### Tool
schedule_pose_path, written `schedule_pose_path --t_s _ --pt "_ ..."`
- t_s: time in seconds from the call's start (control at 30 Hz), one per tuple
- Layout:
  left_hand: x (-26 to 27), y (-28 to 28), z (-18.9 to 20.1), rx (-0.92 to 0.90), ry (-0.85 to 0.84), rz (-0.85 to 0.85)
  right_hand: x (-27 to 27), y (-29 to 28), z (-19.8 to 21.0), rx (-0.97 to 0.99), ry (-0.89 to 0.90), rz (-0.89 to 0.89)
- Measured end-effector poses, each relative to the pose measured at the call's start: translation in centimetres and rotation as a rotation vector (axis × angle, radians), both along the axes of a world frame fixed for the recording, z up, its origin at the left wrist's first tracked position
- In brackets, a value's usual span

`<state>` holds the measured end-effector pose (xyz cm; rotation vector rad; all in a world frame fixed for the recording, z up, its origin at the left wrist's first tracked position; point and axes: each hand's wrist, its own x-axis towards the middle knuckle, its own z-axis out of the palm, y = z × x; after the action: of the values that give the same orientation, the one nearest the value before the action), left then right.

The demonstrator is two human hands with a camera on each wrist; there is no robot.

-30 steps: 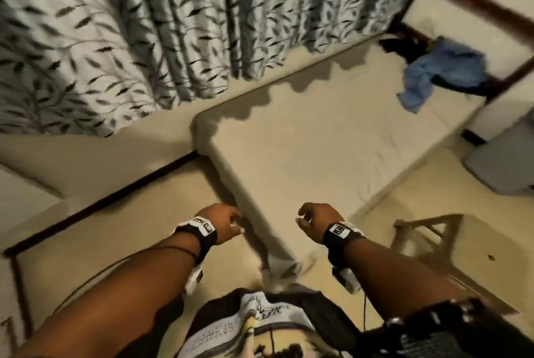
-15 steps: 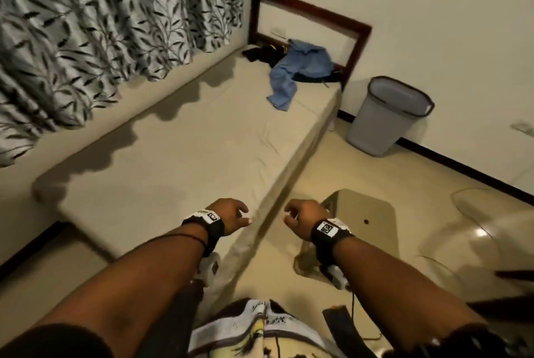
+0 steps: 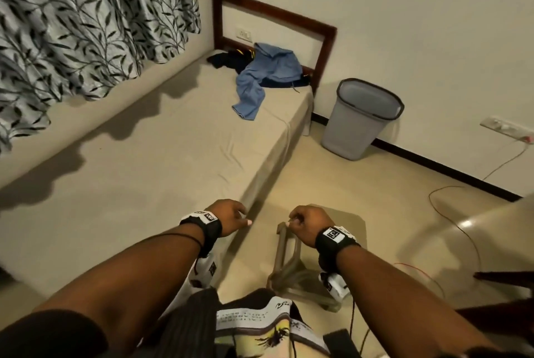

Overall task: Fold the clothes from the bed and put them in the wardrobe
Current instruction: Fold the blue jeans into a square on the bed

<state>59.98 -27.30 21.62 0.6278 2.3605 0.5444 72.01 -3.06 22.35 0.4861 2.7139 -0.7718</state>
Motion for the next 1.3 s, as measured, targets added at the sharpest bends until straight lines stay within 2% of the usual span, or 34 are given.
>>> schedule_pose_path --t_s 0.17,0.33,0.4,0.47,0.57,0.7,0.77,0.9,0.97,1.13,1.3 --pt "-3.0 3.3 -0.6 0.193 0.089 0.140 -5.6 2.9 -0.5 0.009 0.210 -0.110" --pt "-9.3 5.7 0.1 0.470 0.380 0.316 -14.2 5.7 -1.1 -0.074 0.304 -0.308" --pt "-12.6 6.3 0.0 0.488 0.395 0.362 -17.6 7.1 -1.3 -0.095 0.286 -0.315" --pt "-15.5 6.8 -0.3 0.439 0.394 0.348 -20.3 8.6 -1.7 -0.060 0.254 -0.232" --pt "-21.2 8.6 -1.1 0.309 0.293 0.295 -24.8 11.7 -2.5 0.026 0.134 -0.021" --pt "-28.5 11.1 -2.4 -0.037 -0.161 0.087 -29.4 15.8 -3.4 0.105 0.011 0.077" --pt "-31.4 12.5 -2.2 -0.115 -0.298 0.062 -32.4 17.8 -4.3 0.127 -0.030 0.136" --pt "-37.7 14.9 -3.3 0.016 -0.294 0.300 -41.8 22.7 -7.6 0.179 -0.115 0.283" --pt "-40.8 16.3 -4.3 0.016 -0.332 0.382 -47.0 24.8 -9.7 0.190 -0.139 0.321" --pt "-49.2 21.1 -7.2 -0.089 -0.398 0.513 -60.4 29.7 -14.5 0.060 -0.162 0.260" --pt "-57.6 26.7 -9.6 0.015 -0.408 0.700 -71.4 32.4 -19.3 -0.013 -0.261 0.279"
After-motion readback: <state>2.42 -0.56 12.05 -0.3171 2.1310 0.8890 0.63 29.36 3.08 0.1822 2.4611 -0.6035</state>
